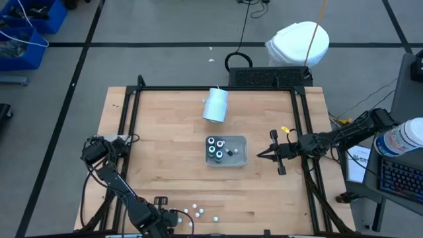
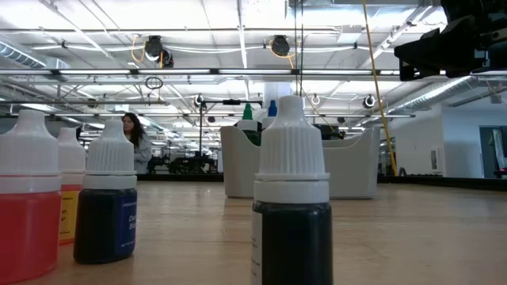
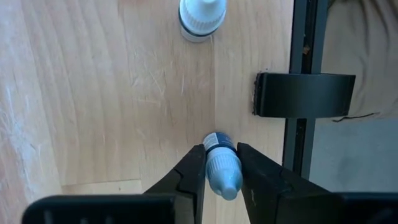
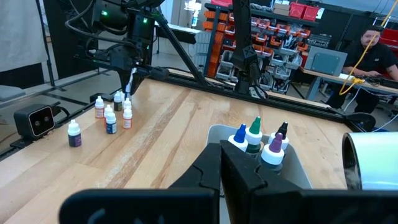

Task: Pick & Place food coloring
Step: Put the small blue food coloring bottle into the gray bin

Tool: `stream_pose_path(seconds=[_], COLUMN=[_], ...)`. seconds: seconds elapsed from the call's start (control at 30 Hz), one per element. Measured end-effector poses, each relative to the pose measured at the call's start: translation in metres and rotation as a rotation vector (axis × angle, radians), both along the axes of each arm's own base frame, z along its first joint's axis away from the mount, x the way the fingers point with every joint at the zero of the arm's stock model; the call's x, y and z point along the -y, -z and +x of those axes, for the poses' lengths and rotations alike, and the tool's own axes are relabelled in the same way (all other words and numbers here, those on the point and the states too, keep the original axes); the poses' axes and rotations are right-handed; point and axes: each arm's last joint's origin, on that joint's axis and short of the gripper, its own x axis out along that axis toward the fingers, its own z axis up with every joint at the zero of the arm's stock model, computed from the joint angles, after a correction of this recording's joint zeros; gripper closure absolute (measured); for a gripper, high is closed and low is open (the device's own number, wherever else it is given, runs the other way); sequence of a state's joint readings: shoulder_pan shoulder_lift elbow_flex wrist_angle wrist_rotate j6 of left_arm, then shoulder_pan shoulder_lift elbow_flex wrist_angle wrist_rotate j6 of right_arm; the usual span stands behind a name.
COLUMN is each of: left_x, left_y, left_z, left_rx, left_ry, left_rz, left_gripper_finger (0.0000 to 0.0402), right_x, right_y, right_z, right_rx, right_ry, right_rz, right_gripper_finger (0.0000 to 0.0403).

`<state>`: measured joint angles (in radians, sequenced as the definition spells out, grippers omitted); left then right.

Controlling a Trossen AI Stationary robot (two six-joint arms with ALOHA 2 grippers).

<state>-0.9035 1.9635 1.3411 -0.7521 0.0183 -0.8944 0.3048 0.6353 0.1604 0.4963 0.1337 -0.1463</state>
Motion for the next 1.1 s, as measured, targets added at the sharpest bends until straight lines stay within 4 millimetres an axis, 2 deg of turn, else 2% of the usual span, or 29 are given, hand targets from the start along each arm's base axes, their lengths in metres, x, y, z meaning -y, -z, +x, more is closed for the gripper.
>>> stream_pose_path(seconds=[0.37, 0.73, 1.1], left_x=[-0.001, 0.003, 0.003], left_y=[-0.001, -0.043, -0.047], left_z=[0.002, 0.033, 0.034], left_rx=[0.004, 0.128, 0.150], left_ry=[-0.008, -0.014, -0.008], left_rz=[-0.002, -0.049, -0.022], left_gripper_finger=[0.0317, 0.0317, 0.0316], right_x=[0.000, 0.000, 0.000], right_y=[0.000, 0.000, 0.001], right_z=[0.000, 0.000, 0.000], right_rx=[0.000, 0.000, -0.008], right_ry=[0.000, 0.000, 0.000], right_rz=[0.002, 0.002, -0.002], right_gripper_finger=[0.0403, 0.0403, 0.0403])
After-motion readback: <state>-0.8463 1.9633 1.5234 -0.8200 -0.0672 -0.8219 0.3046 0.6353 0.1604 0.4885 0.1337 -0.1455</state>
